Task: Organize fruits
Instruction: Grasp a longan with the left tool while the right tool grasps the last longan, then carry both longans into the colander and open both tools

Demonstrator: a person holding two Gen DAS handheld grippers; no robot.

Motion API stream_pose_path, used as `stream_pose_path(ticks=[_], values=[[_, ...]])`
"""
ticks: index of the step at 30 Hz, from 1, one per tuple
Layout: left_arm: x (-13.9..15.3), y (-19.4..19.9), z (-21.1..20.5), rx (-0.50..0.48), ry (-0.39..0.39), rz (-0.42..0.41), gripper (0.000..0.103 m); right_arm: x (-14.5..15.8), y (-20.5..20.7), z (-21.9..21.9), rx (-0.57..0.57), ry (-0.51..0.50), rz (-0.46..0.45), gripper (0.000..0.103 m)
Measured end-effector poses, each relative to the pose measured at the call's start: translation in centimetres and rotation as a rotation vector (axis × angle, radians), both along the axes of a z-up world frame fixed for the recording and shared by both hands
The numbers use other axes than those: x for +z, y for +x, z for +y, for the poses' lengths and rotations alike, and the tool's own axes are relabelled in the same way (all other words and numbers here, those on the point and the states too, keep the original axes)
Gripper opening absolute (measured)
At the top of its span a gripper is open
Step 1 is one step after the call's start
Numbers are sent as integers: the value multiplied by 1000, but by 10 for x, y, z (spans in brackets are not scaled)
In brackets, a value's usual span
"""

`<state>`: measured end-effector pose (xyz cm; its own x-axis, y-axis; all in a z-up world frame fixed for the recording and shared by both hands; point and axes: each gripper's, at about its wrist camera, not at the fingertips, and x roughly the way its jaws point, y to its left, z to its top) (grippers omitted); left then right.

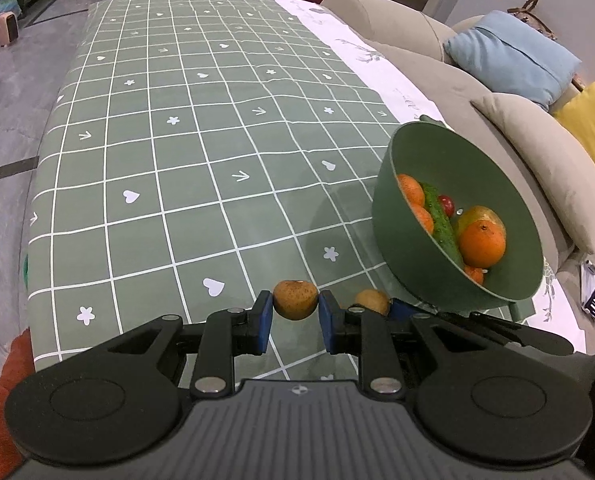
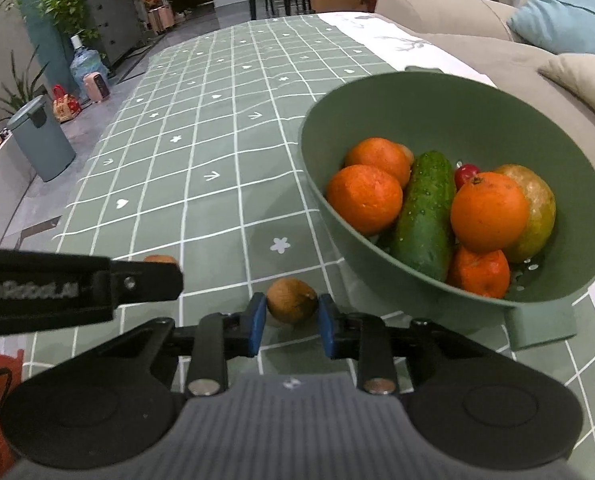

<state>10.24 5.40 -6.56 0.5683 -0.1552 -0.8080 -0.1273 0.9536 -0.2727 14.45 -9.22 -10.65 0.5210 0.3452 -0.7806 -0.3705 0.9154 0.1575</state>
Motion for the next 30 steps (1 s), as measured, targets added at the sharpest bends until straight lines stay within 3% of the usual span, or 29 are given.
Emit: stream_pose_path(ticks=[8,15,21,30], values=[[19,-11,-12,-29,20,-29,27,25,-25,-21,61,16,-9,24],[39,-18,-27,-59,17,-65,27,61,-45,-47,66,37,-91,24],[56,-20,-44,-93,18,-99,27,88,-57,-70,35,43,-175,24],[71,-2,-72,-158,19,-135,27,101,-50,-115,-76,44,-232,24]])
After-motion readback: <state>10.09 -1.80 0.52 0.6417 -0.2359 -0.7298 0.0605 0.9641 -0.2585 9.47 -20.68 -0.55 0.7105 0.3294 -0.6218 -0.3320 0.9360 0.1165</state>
